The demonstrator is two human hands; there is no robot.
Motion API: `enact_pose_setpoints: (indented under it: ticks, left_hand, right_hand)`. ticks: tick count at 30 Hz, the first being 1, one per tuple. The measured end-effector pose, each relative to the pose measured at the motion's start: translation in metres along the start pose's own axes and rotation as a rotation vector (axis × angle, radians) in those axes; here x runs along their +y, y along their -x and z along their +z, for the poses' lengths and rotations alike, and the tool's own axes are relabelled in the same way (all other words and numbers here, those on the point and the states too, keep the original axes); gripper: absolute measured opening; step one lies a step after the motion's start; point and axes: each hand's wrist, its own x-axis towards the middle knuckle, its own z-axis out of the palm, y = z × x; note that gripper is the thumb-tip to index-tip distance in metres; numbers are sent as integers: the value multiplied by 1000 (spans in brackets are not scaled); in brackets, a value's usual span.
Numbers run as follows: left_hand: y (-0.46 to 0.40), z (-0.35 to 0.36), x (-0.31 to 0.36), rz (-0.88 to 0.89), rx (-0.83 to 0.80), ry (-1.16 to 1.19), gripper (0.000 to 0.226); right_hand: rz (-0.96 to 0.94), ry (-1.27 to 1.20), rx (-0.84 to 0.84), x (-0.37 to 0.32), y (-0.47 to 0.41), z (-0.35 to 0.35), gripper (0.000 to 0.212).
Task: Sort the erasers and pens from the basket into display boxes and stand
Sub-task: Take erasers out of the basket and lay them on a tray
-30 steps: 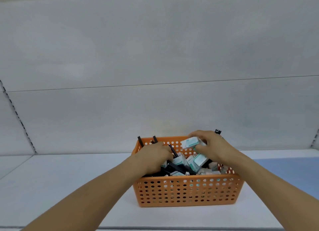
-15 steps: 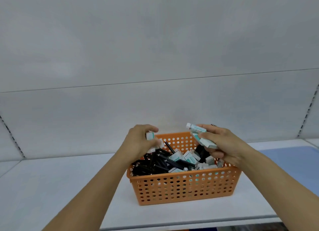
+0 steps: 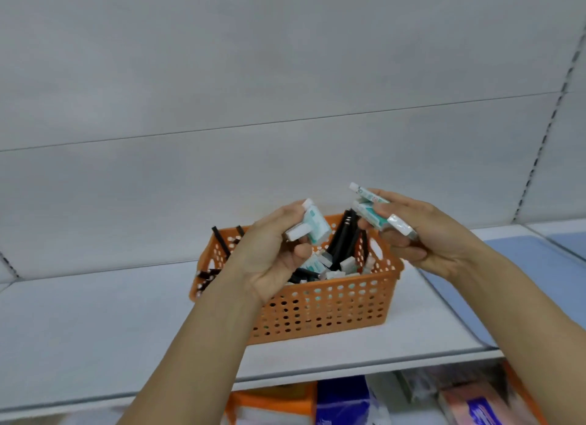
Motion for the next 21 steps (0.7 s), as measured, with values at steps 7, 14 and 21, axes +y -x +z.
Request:
enact_pose_setpoints:
  ticks: [7,14,21]
  left_hand:
    - [0,118,-114,25,-160,-326,16]
    - [-75,168,-212,7,1,-770,13]
    - [-82,158,-237,434,-173,-1691,36]
  right_hand:
    - [31,304,272,-6,36,-138,25]
    - [84,781,268,25,38,-243,24]
    - [-45,1274,111,48,30,-288,30]
